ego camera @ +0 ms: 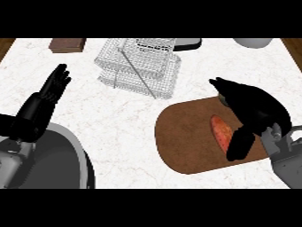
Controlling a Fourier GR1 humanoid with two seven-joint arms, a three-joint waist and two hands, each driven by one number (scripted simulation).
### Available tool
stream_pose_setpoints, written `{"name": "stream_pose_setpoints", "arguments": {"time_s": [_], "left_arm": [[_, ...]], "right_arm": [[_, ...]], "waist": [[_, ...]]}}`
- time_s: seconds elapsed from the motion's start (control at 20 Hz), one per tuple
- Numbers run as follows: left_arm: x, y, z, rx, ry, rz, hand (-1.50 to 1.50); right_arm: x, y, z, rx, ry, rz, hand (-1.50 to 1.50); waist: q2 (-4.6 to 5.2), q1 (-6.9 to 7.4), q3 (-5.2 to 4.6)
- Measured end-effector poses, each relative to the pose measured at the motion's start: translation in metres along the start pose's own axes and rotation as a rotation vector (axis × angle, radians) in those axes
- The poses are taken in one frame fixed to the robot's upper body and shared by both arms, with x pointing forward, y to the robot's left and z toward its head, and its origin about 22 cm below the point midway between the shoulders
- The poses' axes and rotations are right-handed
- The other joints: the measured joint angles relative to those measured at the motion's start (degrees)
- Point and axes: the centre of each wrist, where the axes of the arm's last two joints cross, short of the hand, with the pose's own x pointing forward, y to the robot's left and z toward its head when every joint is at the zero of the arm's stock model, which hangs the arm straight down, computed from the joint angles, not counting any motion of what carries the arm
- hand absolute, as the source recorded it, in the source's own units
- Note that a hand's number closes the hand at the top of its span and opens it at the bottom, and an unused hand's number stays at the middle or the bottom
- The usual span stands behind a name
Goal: Pick the sweet potato from the cutting board and place it in the tiered basket
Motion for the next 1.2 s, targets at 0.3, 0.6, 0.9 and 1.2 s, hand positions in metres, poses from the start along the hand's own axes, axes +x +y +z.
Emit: {"name": "stream_pose_setpoints", "arguments": {"time_s": [0.3, 0.6, 0.9, 1.2], "left_arm": [[0.002, -0.002, -0.001, -0.004, -0.007, 0.007, 0.00], [0.001, -0.003, -0.001, -0.007, -0.016, 0.003, 0.00], [0.000, -0.005, -0.002, -0.006, -0.023, -0.004, 0.00], [0.000, -0.006, -0.002, -0.001, -0.027, 0.001, 0.00]], "right_arm": [[-0.007, 0.024, -0.010, 0.051, 0.090, 0.028, -1.50], [-0.012, 0.042, -0.015, 0.079, 0.108, 0.008, -1.50], [-0.022, 0.055, -0.024, 0.078, 0.168, 0.008, -1.50], [-0.034, 0.072, -0.030, 0.099, 0.211, 0.003, -1.50]], "waist": [[0.28, 0.49, 0.01], [0.37, 0.55, 0.17], [0.40, 0.73, 0.24], [0.40, 0.68, 0.31]]}}
